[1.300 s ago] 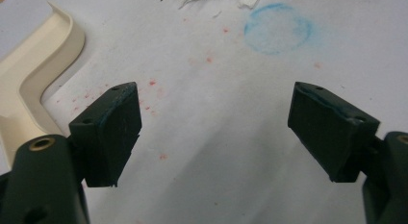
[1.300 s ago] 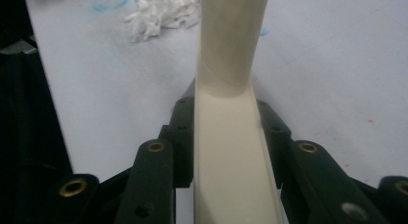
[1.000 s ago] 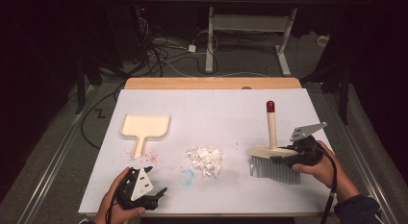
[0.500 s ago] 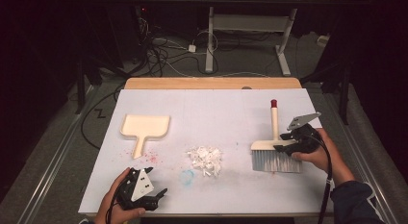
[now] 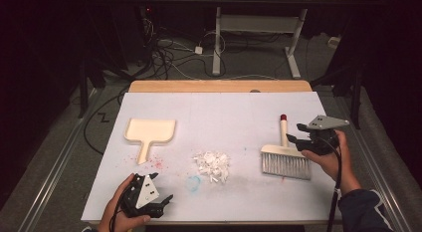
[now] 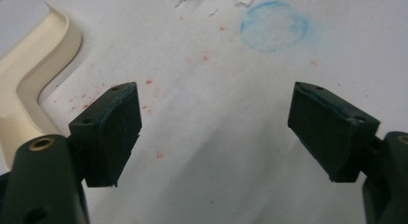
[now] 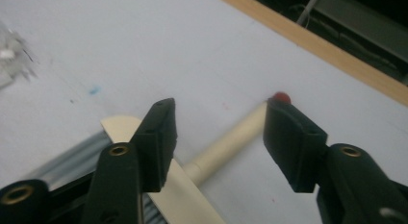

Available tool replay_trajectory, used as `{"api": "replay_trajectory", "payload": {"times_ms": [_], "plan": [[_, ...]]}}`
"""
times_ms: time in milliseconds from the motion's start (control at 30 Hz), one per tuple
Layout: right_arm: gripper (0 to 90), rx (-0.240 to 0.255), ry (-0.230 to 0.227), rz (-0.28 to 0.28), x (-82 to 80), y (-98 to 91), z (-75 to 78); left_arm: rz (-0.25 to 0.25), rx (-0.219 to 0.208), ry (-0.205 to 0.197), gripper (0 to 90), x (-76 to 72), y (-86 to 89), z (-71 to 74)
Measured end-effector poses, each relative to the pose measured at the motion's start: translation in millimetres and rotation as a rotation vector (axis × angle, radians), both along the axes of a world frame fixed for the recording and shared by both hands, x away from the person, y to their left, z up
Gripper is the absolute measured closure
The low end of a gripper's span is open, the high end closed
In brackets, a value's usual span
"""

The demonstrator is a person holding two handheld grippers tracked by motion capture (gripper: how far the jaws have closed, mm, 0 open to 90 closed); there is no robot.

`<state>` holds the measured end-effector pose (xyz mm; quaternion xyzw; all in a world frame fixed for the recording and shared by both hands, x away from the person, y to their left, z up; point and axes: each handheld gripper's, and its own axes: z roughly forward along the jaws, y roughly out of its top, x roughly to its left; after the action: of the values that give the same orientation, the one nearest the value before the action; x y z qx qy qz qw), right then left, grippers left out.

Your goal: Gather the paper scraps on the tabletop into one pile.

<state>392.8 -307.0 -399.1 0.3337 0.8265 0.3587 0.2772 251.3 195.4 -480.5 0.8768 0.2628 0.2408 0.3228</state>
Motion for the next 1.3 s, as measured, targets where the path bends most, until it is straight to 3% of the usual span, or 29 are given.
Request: {"api": "replay_trajectory", "payload": {"times_ms": [133, 233, 467, 733, 900, 1233, 1300], "plan": [[41.6, 0.059, -0.052, 0.013, -11.0, 6.4, 6.6, 0.006, 0.001, -0.006, 18.2, 0.1, 0.8, 0.5], [37.6, 0.078, -0.078, 0.038, -21.5, 12.2, 11.5, 0.011, -0.005, -0.009, 17.7, 0.1, 1.0, 0.7], [29.2, 0.115, -0.168, 0.035, -51.0, 17.1, 16.7, 0.015, -0.011, -0.013, 16.8, 1.3, 1.1, 1.6], [24.1, 0.135, -0.232, 0.008, -82.6, 11.9, 4.7, 0.026, -0.005, -0.026, 15.9, 6.2, -0.6, 2.0], [20.5, 0.137, -0.234, -0.005, -96.1, 10.4, -9.3, 0.031, -0.013, -0.030, 15.9, 9.3, -0.9, 2.3], [16.8, 0.048, -0.206, -0.010, -120.2, 11.6, -38.9, 0.058, -0.028, -0.040, 15.9, 9.2, -2.7, 2.0], [16.8, 0.053, -0.195, -0.008, -123.3, 10.6, -43.9, 0.061, -0.026, -0.046, 15.9, 9.6, -3.4, 2.8]]}}
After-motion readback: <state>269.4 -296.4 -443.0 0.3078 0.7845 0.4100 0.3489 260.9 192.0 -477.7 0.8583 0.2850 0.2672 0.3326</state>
